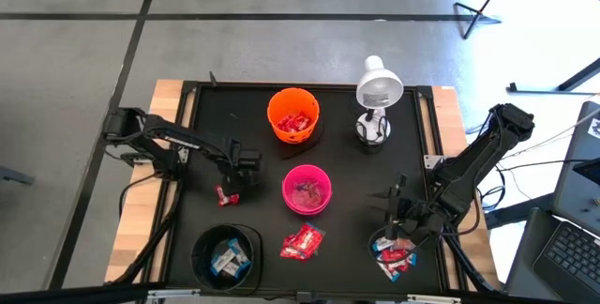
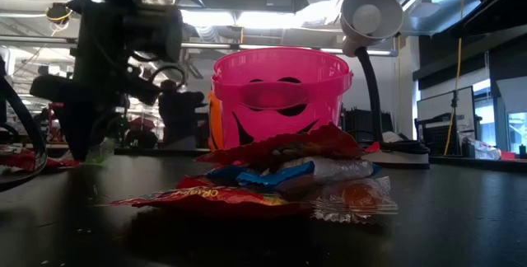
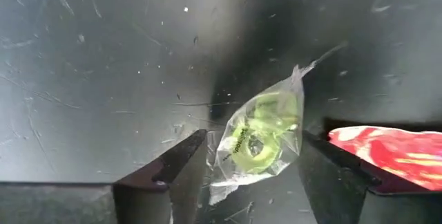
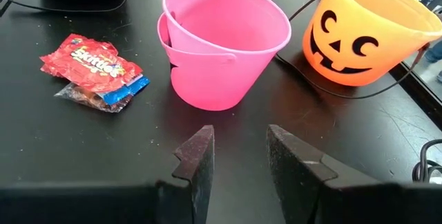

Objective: Sort candy
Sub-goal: Put the green gummy into the pink bucket

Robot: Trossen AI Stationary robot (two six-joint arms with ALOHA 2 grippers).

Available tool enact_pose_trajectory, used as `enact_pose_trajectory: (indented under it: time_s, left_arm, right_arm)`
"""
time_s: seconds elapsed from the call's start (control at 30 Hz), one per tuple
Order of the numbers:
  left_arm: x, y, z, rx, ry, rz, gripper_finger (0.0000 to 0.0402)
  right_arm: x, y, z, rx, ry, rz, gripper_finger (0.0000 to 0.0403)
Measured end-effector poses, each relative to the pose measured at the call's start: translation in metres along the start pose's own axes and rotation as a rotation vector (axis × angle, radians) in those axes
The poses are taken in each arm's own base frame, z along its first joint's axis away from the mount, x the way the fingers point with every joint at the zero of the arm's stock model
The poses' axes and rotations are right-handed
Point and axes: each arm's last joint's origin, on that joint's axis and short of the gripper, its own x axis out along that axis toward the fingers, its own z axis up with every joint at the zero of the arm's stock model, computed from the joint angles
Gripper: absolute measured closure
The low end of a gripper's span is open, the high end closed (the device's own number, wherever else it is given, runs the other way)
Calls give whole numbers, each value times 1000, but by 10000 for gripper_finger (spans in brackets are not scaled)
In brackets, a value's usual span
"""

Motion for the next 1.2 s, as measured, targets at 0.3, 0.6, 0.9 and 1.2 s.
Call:
enact_pose_trajectory:
  time_s: [0.3, 0.6, 0.9, 1.2]
  left_arm:
    - [4, 1, 3, -17, 21, 6, 305]
    - [-33, -2, 24, -42, -45, -13, 389]
    - [-134, -15, 67, -19, -398, -126, 397]
    - [-206, -60, 108, 114, -1057, -403, 395]
  right_arm:
    - [0, 1, 1, 10, -6, 5, 272]
    - [0, 1, 1, 11, -6, 6, 272]
    - [0, 2, 2, 28, -16, 13, 272]
    - [0, 2, 3, 36, -22, 17, 272]
